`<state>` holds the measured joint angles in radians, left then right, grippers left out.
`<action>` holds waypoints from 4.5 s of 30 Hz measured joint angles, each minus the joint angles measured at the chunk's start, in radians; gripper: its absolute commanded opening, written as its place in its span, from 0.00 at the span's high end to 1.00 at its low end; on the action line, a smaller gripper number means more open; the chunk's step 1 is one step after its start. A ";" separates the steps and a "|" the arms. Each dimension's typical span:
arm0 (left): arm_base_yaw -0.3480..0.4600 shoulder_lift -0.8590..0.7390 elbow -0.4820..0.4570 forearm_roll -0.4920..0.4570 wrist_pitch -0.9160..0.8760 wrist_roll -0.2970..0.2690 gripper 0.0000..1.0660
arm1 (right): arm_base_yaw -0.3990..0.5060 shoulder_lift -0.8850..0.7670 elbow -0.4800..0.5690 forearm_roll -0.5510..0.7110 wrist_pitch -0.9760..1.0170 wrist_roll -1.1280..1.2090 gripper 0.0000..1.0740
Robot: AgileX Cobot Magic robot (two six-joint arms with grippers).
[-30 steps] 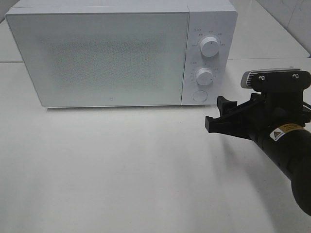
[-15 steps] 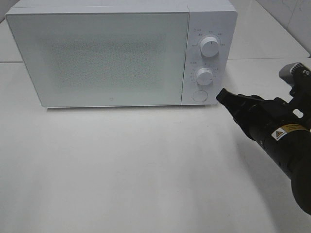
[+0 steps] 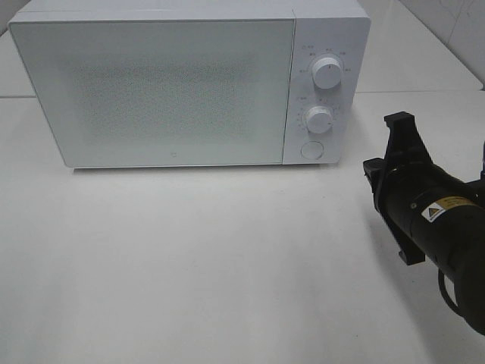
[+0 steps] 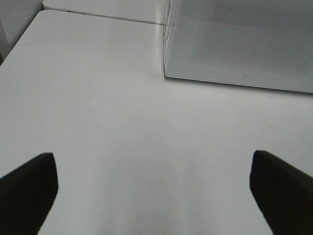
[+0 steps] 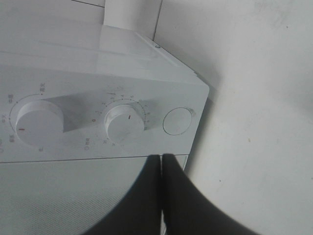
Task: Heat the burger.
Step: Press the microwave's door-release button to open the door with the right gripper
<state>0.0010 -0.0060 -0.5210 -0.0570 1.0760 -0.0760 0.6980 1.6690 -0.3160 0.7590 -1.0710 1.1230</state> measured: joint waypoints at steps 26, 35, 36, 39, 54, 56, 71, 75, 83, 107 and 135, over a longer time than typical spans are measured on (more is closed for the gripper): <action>0.000 0.000 0.000 0.000 0.000 0.000 0.06 | -0.002 0.244 -0.258 0.004 0.104 0.182 1.00; 0.000 0.000 0.000 0.000 0.000 0.000 0.06 | -0.059 0.301 -0.336 -0.019 0.135 0.175 1.00; 0.000 0.000 0.000 0.000 0.000 0.000 0.06 | -0.074 0.315 -0.358 -0.025 0.145 0.169 1.00; 0.000 0.000 0.000 0.000 0.000 0.000 0.06 | -0.097 0.335 -0.392 -0.048 0.164 0.164 1.00; 0.000 0.000 0.000 0.000 0.000 0.000 0.06 | -0.133 0.435 -0.498 -0.074 0.212 0.156 1.00; 0.000 0.000 0.000 0.000 0.000 0.000 0.06 | -0.136 0.439 -0.505 -0.074 0.211 0.156 1.00; 0.000 0.000 0.000 0.000 0.000 0.000 0.06 | -0.180 0.452 -0.522 -0.093 0.205 0.137 1.00; 0.000 0.000 0.000 0.000 0.000 0.000 0.06 | -0.180 0.460 -0.535 -0.092 0.206 0.137 1.00; 0.000 0.000 0.000 0.000 0.000 0.000 0.06 | -0.180 0.475 -0.560 -0.093 0.223 0.137 1.00; 0.000 0.000 0.000 0.000 0.000 0.000 0.06 | -0.165 0.542 -0.643 0.009 0.182 0.130 1.00; 0.000 0.000 0.000 0.000 0.000 0.000 0.06 | -0.166 0.472 -0.585 -0.005 0.211 0.129 1.00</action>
<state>0.0010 -0.0060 -0.5210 -0.0570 1.0760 -0.0760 0.5320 2.1410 -0.9010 0.7540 -0.8600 1.2520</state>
